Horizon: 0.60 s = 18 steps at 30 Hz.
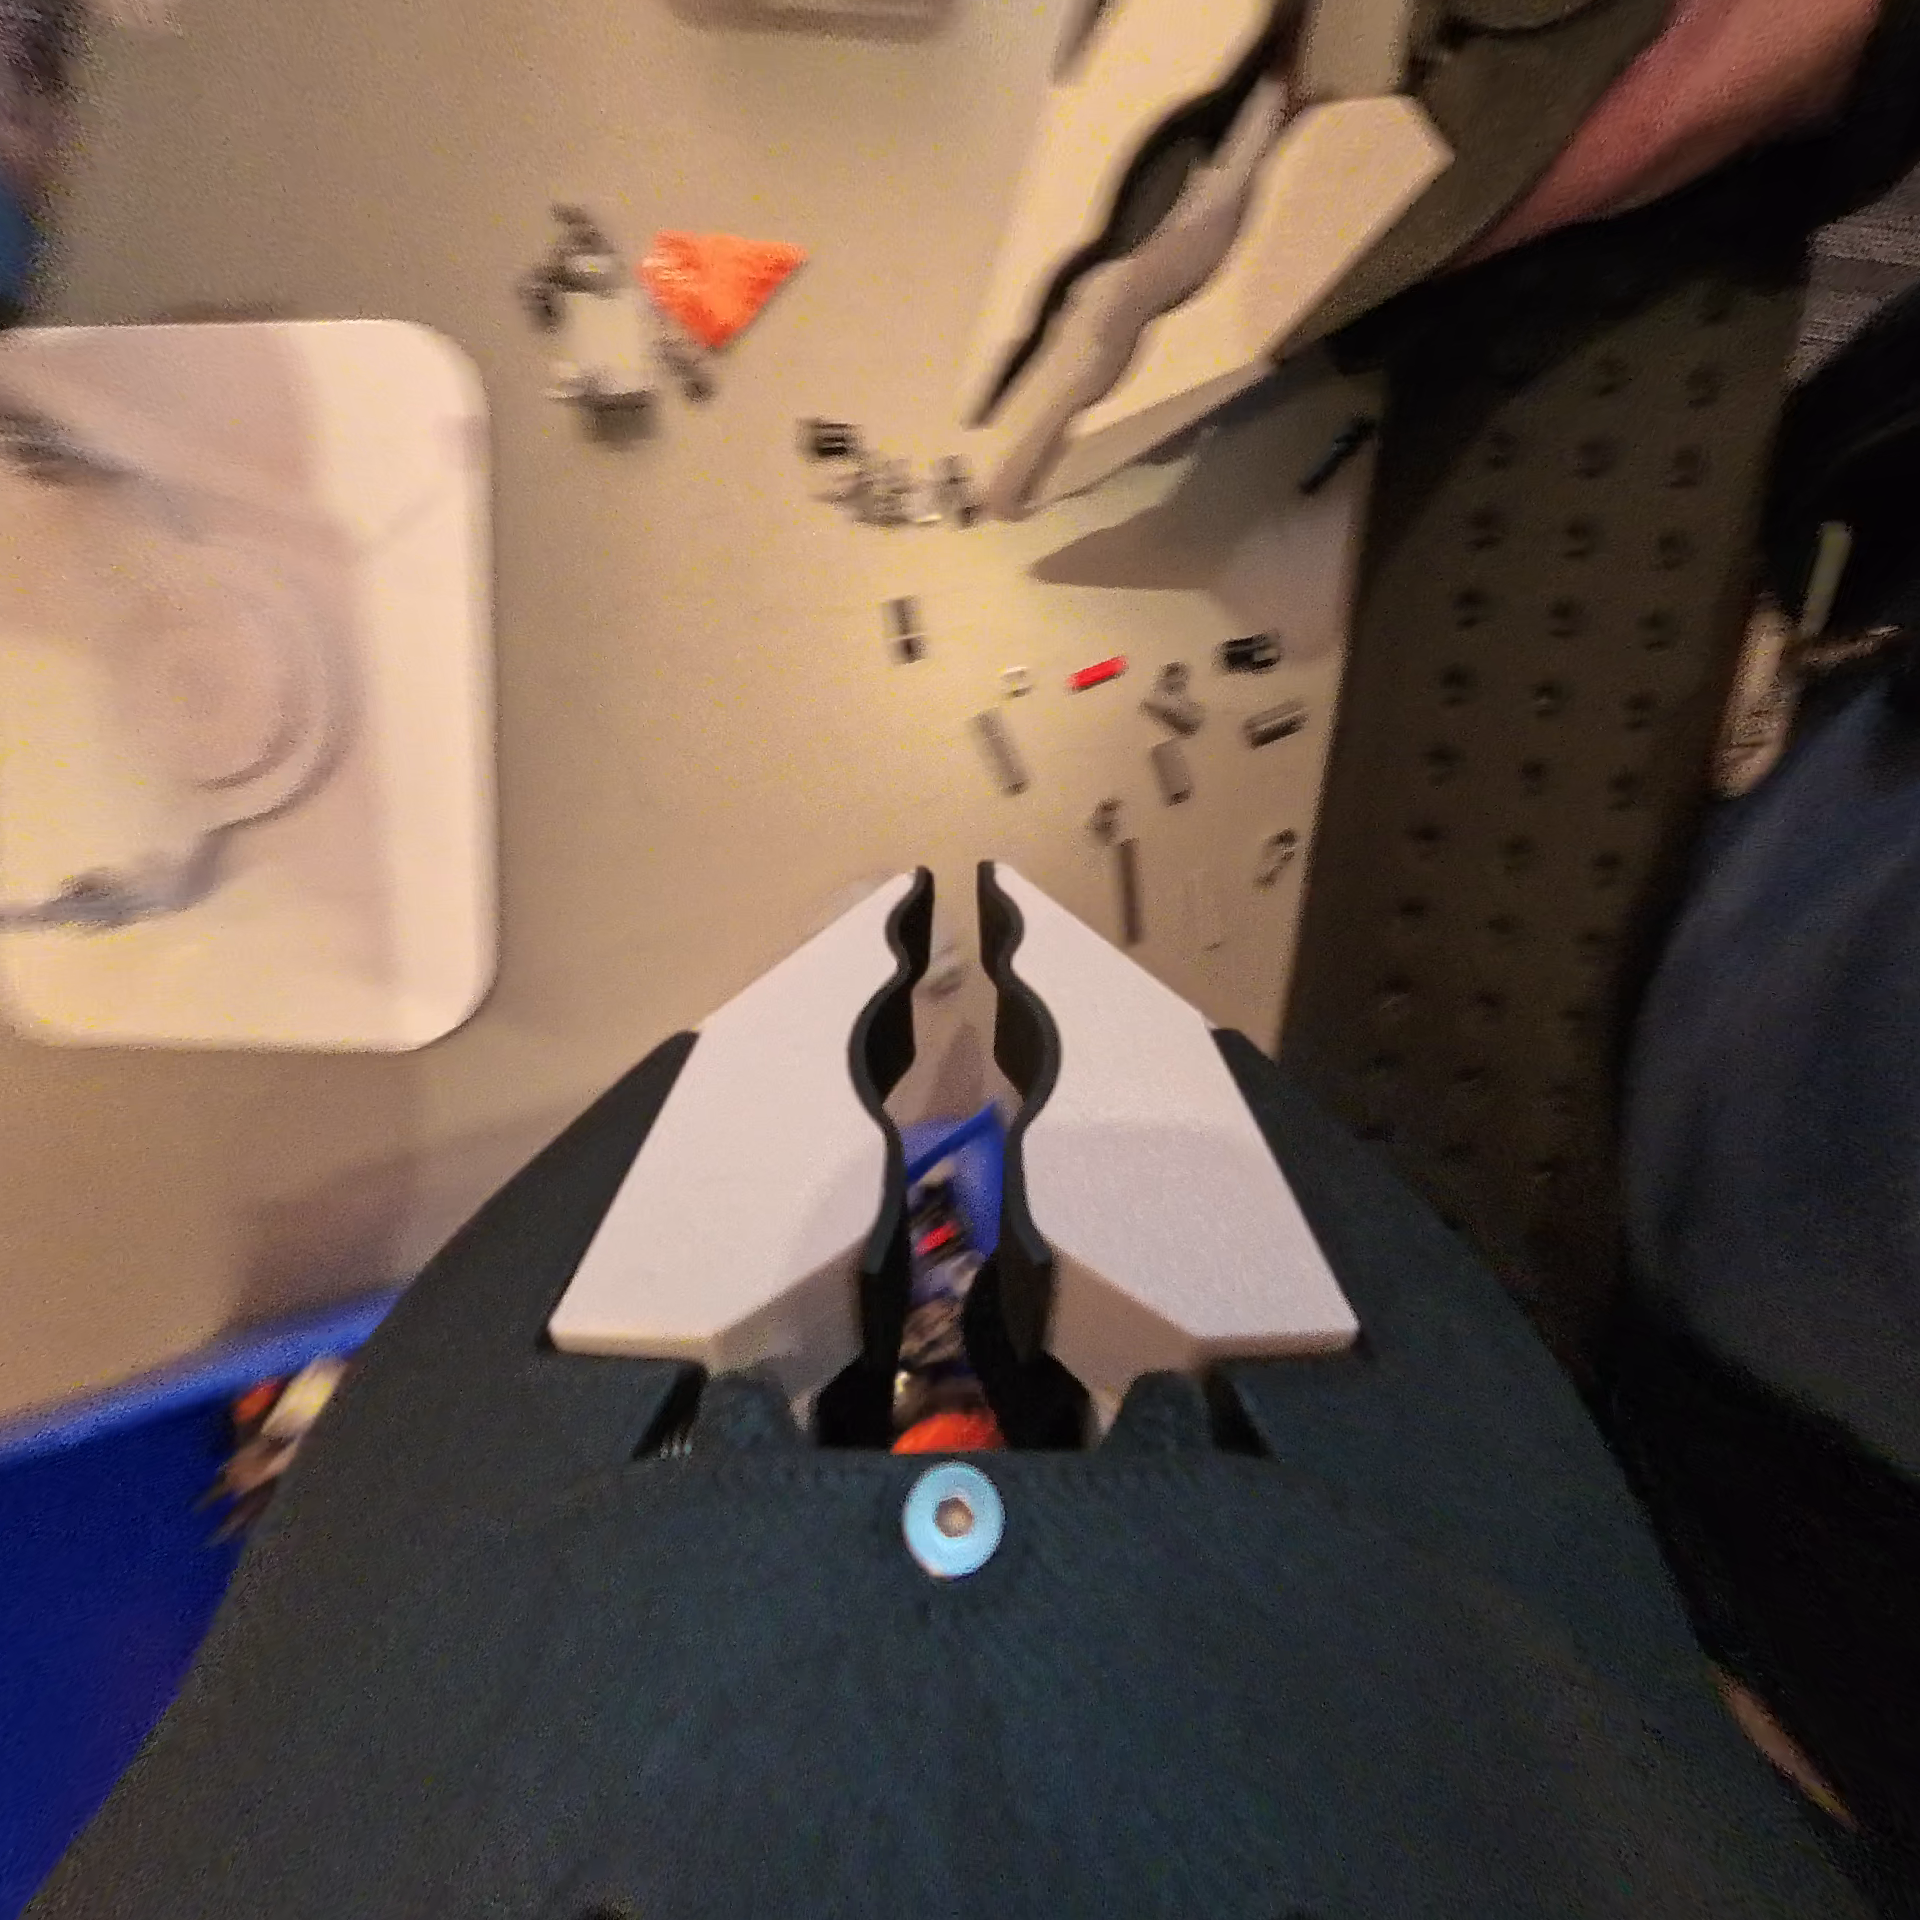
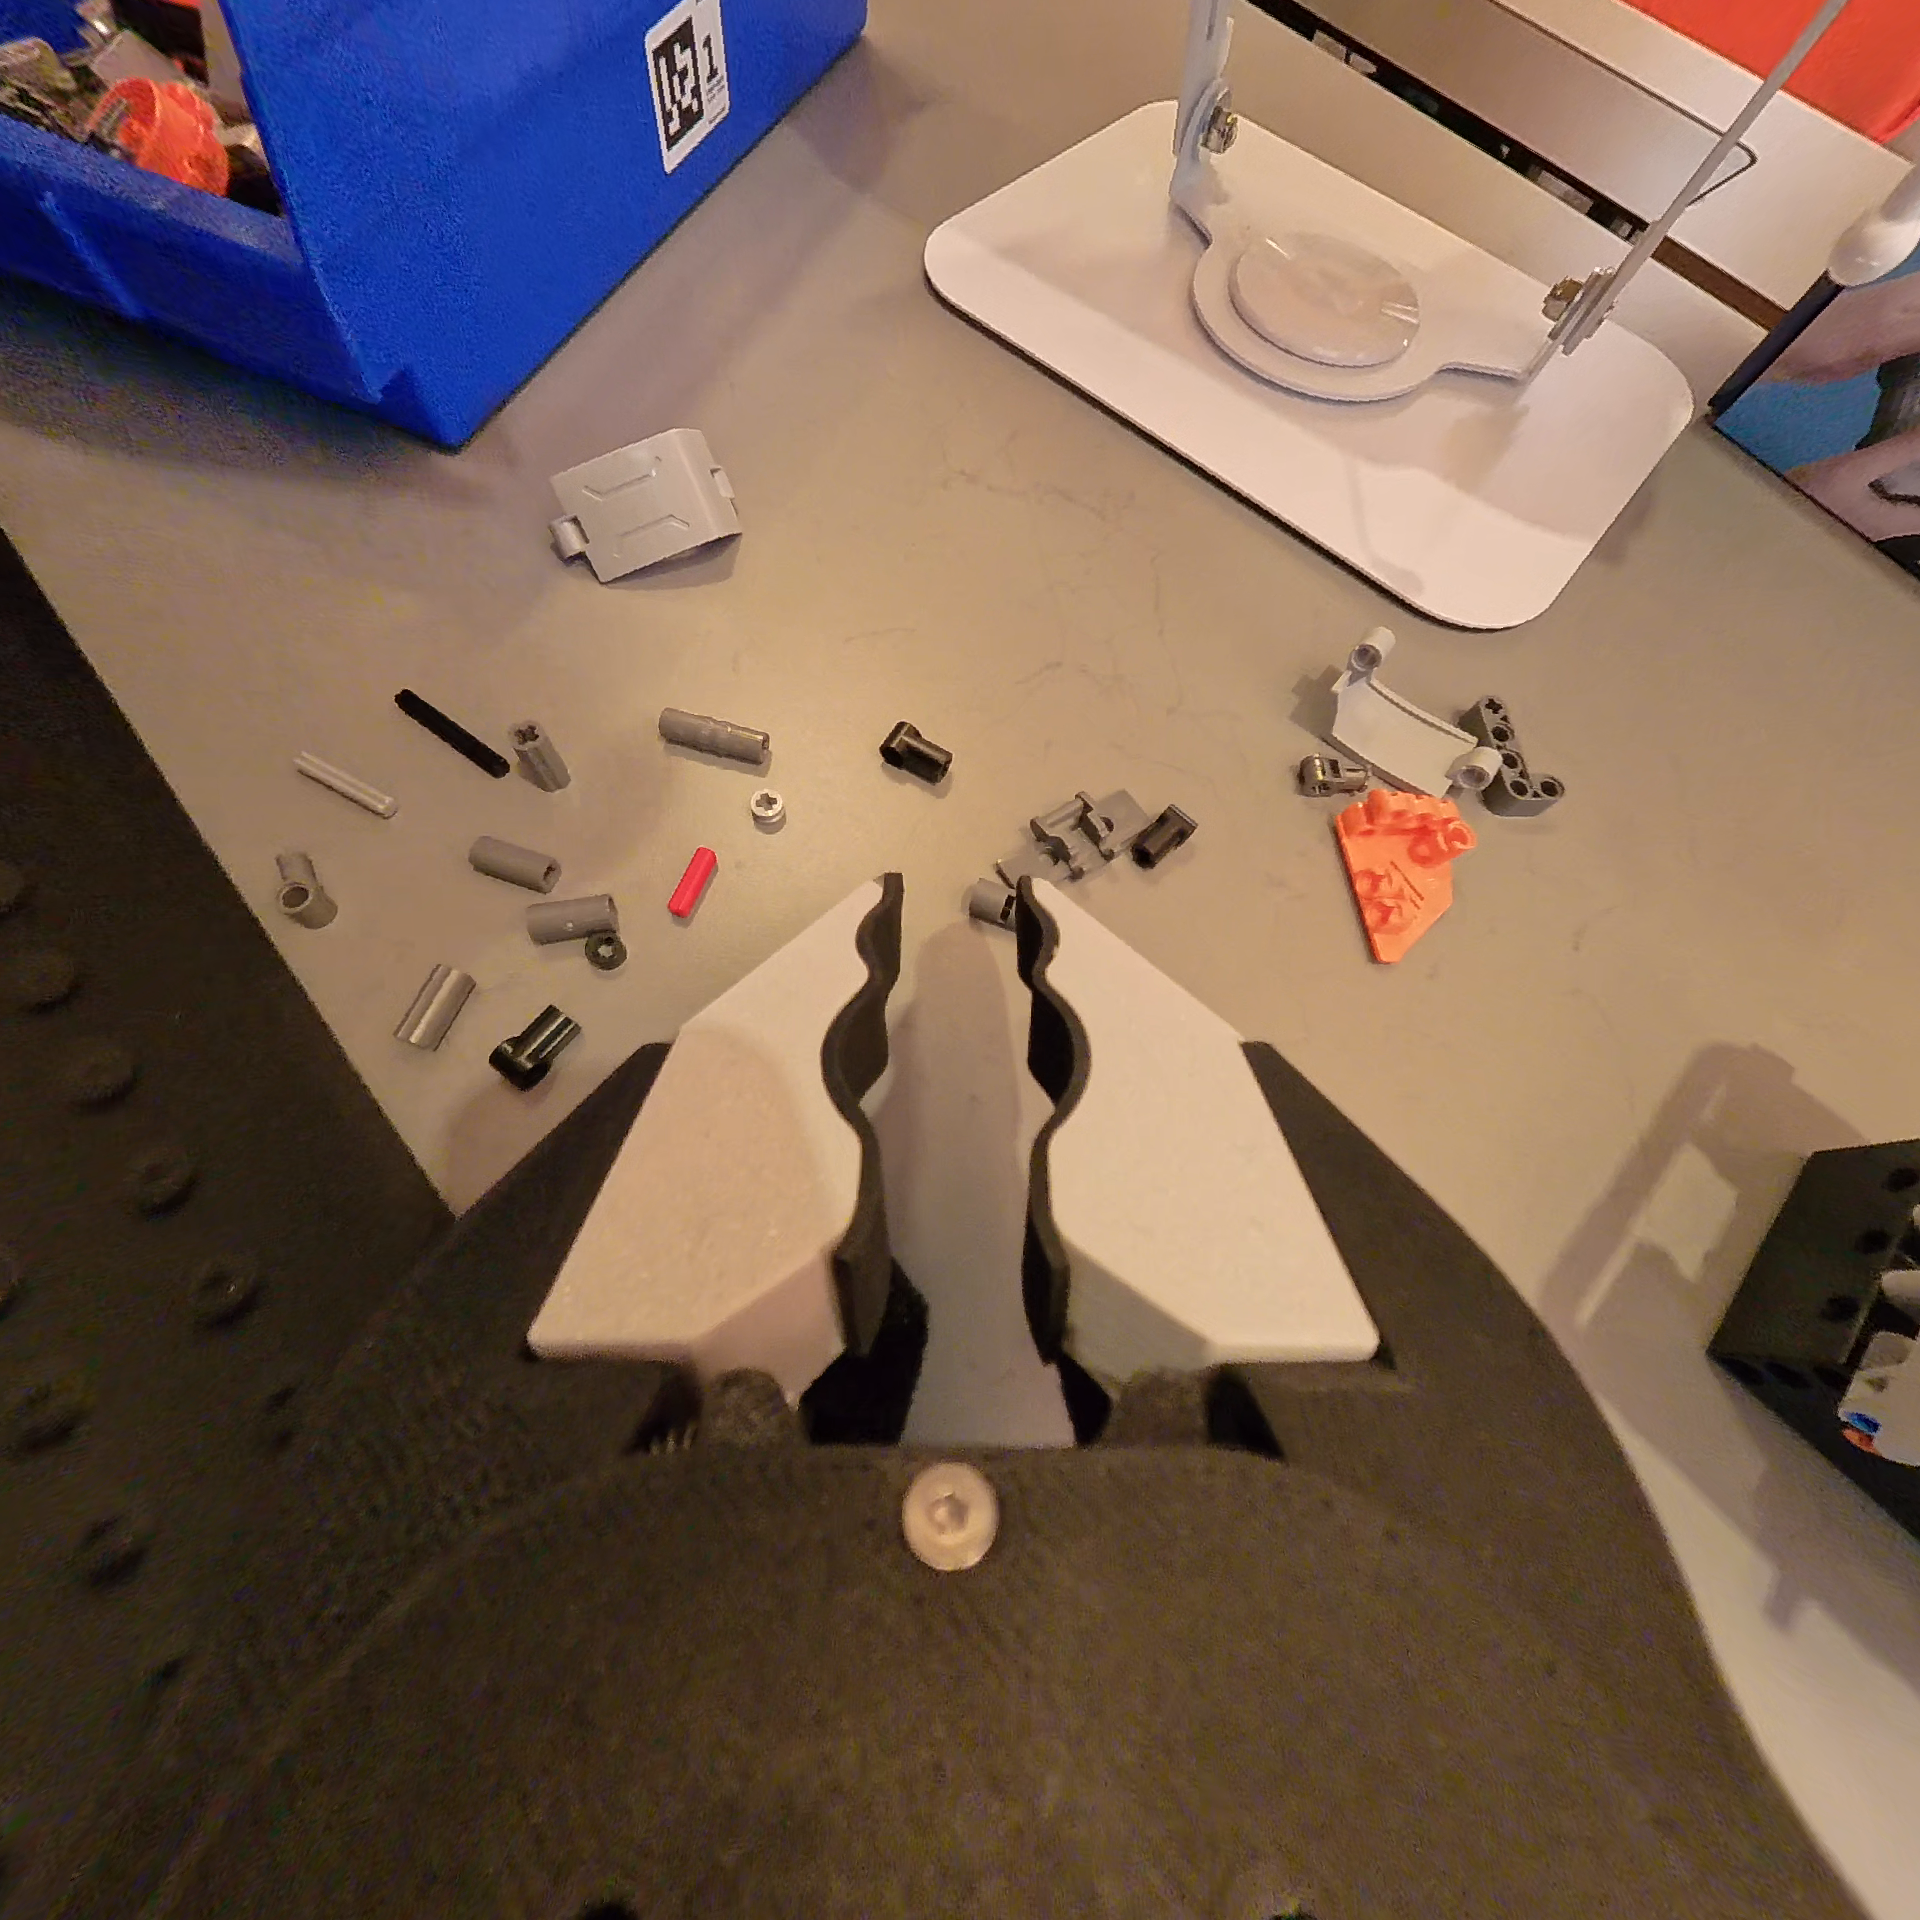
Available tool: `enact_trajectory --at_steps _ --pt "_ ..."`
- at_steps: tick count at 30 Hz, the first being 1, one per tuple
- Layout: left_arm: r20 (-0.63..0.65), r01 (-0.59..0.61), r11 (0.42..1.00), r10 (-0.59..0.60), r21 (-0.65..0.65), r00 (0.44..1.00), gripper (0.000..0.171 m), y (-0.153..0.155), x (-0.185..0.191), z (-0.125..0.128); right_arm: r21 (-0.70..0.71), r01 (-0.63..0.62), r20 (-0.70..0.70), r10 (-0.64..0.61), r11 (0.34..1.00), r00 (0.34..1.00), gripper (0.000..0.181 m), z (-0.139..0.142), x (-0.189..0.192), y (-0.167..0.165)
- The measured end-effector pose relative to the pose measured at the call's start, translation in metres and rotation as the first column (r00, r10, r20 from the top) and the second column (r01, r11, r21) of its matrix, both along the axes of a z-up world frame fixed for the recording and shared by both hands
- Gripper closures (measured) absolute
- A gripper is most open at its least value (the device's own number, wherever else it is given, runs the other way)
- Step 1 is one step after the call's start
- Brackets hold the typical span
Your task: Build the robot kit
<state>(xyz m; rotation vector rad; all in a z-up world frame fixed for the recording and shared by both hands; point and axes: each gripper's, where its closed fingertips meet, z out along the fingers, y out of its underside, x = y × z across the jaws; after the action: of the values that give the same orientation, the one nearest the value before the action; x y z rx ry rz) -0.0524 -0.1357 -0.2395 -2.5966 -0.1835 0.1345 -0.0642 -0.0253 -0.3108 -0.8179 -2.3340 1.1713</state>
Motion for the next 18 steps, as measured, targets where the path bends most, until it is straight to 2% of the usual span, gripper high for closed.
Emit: enact_trajectory --at_steps 2,5,6,8,9,12,14,18 --pt "-0.059 -0.054 0.998 0.055 0.012 0.997 0.163 -0.035 -0.032 0.021 0.003 0.001 0.001 -0.001 1.000 1.000 0.162 0.000 0.000 0.000" --pt "-0.132 -0.195 0.981 0.196 0.021 0.972 0.151 -0.100 -0.090 0.033 0.007 0.003 0.001 -0.003 1.000 1.000 0.162 -0.001 -0.001 0.000" --pt "-0.092 -0.232 0.972 0.235 0.037 0.968 0.149 -0.118 -0.101 0.032 0.009 0.004 0.002 -0.004 1.000 1.000 0.162 -0.001 -0.001 0.000" --pt "-0.061 -0.339 0.941 0.339 0.009 0.939 0.128 -0.154 -0.129 0.020 0.013 0.006 0.004 -0.006 1.000 1.000 0.162 -0.002 -0.001 0.000" --pt "-0.061 -0.354 0.935 0.354 0.008 0.933 0.130 -0.166 -0.139 0.012 0.017 0.006 0.005 -0.006 1.000 1.000 0.162 -0.003 -0.001 0.000" --pt "0.001 -0.366 0.931 0.366 0.000 0.931 0.128 -0.182 -0.157 -0.018 0.024 0.006 0.008 -0.006 1.000 1.000 0.162 -0.004 -0.001 0.001" --pt "0.043 -0.349 0.935 0.352 -0.068 0.935 0.118 -0.187 -0.158 -0.041 0.029 0.007 0.011 -0.007 1.000 1.000 0.162 -0.005 -0.001 0.001" --pt "0.073 -0.306 0.943 0.317 -0.128 0.946 0.119 -0.184 -0.160 -0.064 0.039 0.009 0.017 -0.009 0.999 1.000 0.162 -0.007 -0.002 0.001"
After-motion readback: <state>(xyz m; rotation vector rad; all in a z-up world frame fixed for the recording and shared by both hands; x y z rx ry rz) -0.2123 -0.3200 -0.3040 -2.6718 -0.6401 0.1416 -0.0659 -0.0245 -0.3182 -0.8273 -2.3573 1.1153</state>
